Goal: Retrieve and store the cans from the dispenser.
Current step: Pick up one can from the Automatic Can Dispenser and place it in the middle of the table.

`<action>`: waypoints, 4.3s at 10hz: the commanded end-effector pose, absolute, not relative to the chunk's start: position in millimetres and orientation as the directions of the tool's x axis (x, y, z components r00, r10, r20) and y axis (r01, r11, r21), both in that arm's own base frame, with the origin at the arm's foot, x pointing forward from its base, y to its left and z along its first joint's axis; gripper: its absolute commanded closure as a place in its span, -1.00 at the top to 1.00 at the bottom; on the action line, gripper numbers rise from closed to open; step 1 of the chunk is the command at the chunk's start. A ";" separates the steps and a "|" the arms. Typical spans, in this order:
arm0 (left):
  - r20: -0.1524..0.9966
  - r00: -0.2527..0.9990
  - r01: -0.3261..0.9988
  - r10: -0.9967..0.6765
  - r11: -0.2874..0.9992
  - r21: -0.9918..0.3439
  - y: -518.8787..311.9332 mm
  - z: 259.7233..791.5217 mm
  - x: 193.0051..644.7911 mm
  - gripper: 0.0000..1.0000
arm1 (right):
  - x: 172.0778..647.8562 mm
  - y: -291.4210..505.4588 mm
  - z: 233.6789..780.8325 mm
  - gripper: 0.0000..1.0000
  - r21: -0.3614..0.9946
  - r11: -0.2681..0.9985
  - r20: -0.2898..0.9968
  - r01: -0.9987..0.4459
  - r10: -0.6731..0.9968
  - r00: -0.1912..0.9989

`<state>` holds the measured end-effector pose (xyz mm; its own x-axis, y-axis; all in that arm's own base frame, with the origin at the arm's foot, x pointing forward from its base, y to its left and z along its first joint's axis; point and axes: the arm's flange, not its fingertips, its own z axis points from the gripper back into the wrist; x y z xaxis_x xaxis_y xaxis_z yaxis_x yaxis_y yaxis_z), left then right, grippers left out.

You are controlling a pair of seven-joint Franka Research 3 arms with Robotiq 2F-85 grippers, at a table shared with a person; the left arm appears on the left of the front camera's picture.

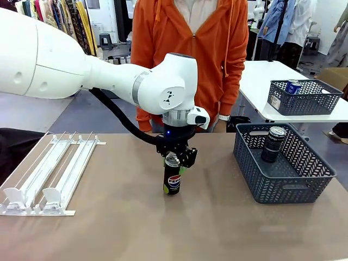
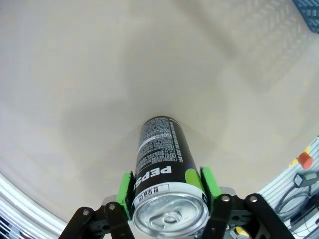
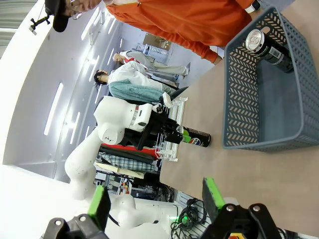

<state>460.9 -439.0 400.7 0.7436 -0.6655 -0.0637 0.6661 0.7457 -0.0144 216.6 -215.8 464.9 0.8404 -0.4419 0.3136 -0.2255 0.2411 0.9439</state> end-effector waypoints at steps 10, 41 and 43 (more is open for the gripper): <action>0.225 0.845 0.534 -0.485 0.790 -0.301 -245.3 541.9 365.3 1.00 | 219.7 -216.2 468.1 1.00 0.938 0.233 0.339 -0.258 -0.449 0.827; 0.387 0.922 0.344 0.007 0.439 -0.830 53.4 469.2 317.0 1.00 | 219.7 -216.2 468.1 1.00 0.938 0.233 0.339 -0.258 -0.449 0.827; 0.387 0.922 0.344 0.007 0.439 -0.830 53.4 469.2 317.0 1.00 | 219.7 -216.2 468.1 1.00 0.938 0.233 0.339 -0.258 -0.449 0.827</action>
